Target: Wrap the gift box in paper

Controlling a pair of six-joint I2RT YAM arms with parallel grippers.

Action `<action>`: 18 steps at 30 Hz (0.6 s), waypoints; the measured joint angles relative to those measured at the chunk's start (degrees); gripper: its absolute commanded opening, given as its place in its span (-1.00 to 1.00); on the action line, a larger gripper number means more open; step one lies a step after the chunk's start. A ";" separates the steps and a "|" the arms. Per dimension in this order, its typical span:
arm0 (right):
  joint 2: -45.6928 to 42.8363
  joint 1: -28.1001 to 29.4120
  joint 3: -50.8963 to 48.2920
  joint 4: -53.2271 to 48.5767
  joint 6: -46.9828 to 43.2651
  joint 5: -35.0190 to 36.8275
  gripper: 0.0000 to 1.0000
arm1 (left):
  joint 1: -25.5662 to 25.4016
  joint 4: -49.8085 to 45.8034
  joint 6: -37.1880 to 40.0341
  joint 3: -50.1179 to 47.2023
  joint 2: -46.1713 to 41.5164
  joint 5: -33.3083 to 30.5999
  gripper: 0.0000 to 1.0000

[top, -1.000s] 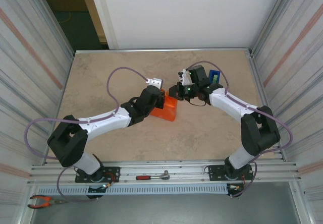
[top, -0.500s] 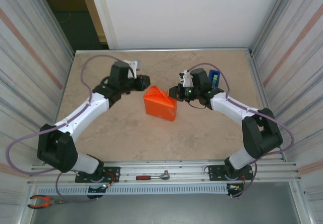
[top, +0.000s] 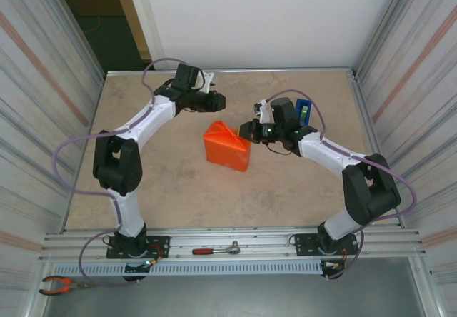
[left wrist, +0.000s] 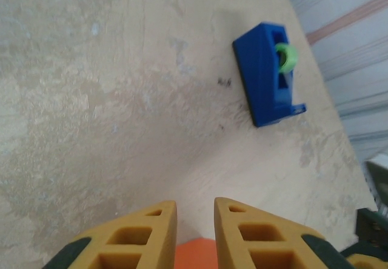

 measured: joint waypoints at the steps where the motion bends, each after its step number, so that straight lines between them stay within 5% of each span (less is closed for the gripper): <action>1: 0.00 0.00 0.00 0.00 0.00 -0.02 -1.00 | 0.11 -2.01 1.22 1.38 1.18 0.50 -0.56; 18: 0.28 -0.74 -0.33 0.96 -0.04 -1.11 -1.00 | 0.11 -20.20 14.19 4.92 2.86 7.85 -0.86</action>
